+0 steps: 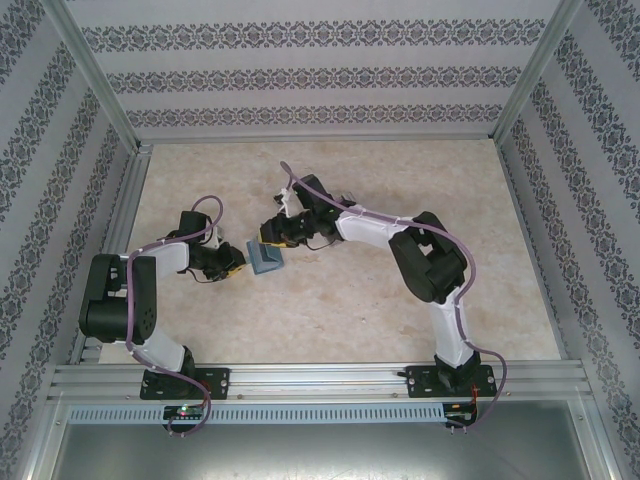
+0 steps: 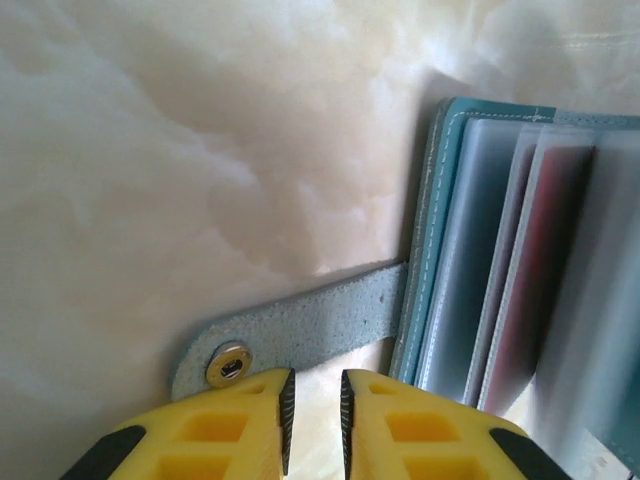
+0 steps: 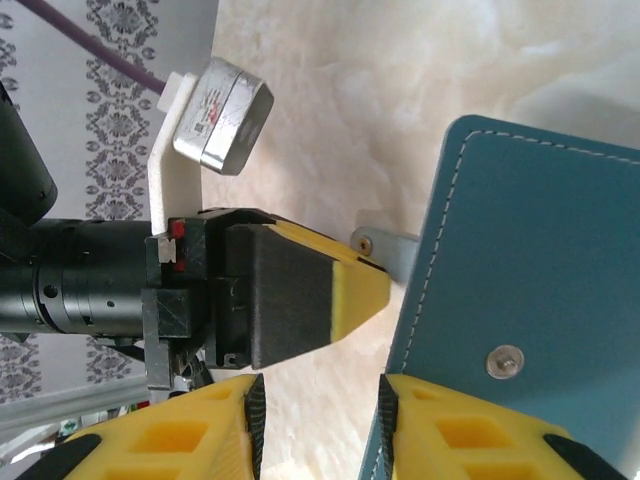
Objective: Put the credit cards into the card holder
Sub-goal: Close the card holder at the center of the table.
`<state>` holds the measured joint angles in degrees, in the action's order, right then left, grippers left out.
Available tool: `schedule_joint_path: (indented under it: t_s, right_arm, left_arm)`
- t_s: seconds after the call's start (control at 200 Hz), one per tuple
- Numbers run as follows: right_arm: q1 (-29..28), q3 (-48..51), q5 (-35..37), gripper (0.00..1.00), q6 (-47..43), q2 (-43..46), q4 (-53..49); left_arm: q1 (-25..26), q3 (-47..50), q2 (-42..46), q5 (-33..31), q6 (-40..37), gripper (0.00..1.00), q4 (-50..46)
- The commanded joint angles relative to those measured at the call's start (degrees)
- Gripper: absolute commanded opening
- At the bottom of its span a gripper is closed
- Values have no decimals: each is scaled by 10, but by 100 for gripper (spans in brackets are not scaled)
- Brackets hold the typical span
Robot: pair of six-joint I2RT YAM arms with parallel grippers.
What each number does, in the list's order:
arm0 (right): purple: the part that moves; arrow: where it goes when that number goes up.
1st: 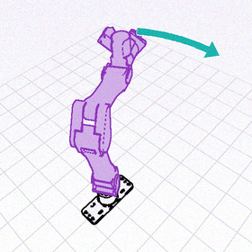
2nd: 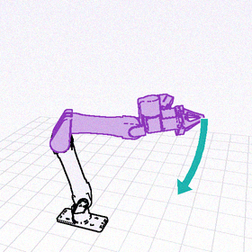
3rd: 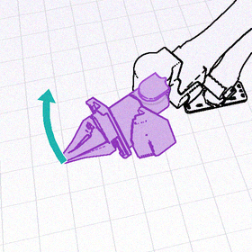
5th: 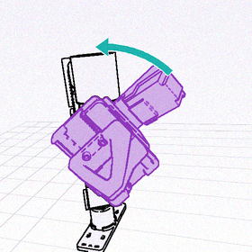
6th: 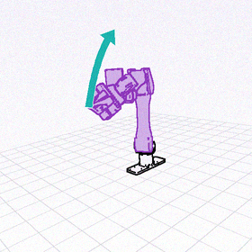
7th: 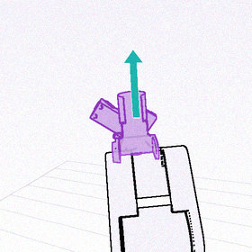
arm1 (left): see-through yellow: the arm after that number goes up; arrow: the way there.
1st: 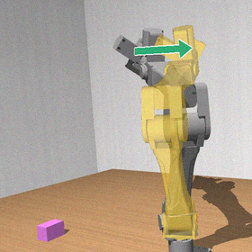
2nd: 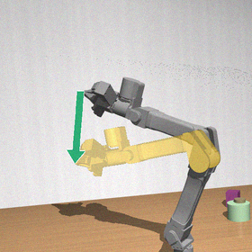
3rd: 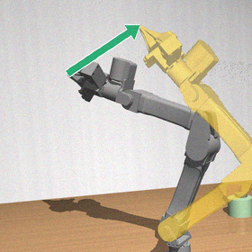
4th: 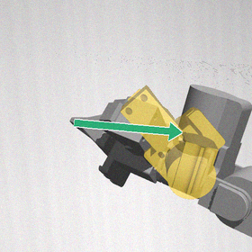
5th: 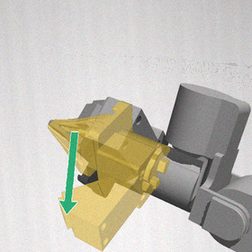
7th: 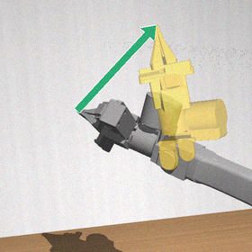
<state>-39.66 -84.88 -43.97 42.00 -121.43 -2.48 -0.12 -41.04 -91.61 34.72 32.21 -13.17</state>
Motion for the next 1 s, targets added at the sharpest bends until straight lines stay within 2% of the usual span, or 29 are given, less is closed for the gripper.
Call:
schedule_joint_path:
  t_s: [0.0, 0.335, 0.49, 0.674, 0.844, 0.994]
  right_arm:
    - [-6, -16, -17, 38, 9, -35, -5]
    - [-13, -46, -19, 38, -13, -68, -54]
    - [-11, -40, -22, 38, -18, -56, -58]
    - [7, -8, -13, 38, -26, 2, -61]
    - [19, 20, -4, 38, -32, 49, -61]
    - [26, 59, 12, 38, -42, 74, -62]
  left_arm:
    - [1, 13, -17, 4, 8, 24, 8]
    - [1, 0, 23, 3, 7, 24, -28]
    - [1, -20, 65, 17, 24, 35, -52]
    - [1, -96, 117, 6, 16, 39, -124]
    - [3, -163, 80, 21, 8, 38, -135]
    - [24, -222, 35, 29, 8, 35, -133]
